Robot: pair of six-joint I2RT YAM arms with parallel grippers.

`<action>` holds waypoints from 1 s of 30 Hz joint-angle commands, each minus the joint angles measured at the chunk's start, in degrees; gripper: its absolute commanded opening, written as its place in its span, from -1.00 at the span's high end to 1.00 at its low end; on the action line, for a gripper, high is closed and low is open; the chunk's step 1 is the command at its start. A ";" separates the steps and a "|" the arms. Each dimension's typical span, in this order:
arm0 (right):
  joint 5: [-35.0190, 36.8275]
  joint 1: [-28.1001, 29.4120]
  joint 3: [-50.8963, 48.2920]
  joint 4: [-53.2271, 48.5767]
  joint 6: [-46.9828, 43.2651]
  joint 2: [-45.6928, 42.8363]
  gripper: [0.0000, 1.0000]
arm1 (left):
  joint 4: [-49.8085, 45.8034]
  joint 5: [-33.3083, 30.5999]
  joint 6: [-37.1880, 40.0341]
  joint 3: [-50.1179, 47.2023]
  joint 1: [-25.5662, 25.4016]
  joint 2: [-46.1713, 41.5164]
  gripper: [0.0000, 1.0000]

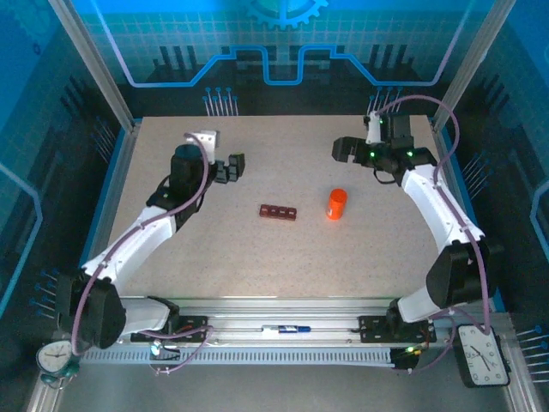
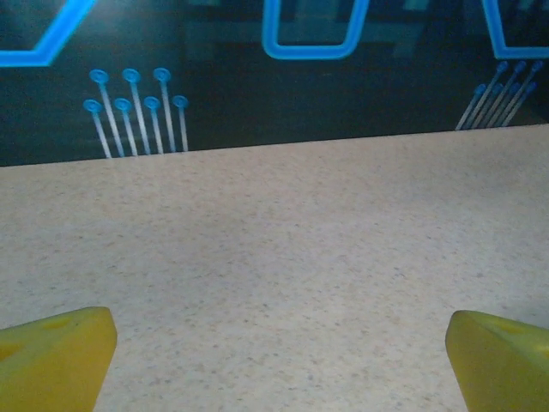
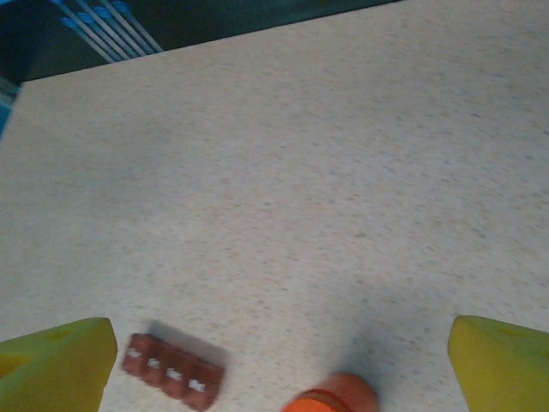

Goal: Sort the pills into containers

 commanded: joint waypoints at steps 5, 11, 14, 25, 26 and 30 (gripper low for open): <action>8.91 -4.68 -13.74 15.06 -0.22 -5.13 -0.99 | 18.23 -4.06 6.18 -16.00 5.26 -7.68 -0.98; 15.59 -4.73 -31.21 36.40 -2.97 -9.63 -0.99 | 29.58 -8.56 10.14 -29.39 6.57 -8.59 -0.98; 17.20 -4.65 -35.03 40.59 -5.28 -9.19 -0.99 | 36.67 -9.06 9.77 -34.00 7.78 -4.99 -0.98; 22.51 -2.02 -43.45 57.34 -16.49 -7.26 -0.99 | 55.74 -5.91 8.58 -36.58 8.95 12.68 -0.98; 22.44 -2.04 -43.31 56.91 -16.64 -7.31 -0.99 | 57.05 -5.65 8.93 -36.61 8.98 13.74 -0.98; 24.34 -1.24 -44.90 54.81 -19.17 -6.93 -0.99 | 58.00 -4.27 7.92 -36.86 9.95 14.66 -0.98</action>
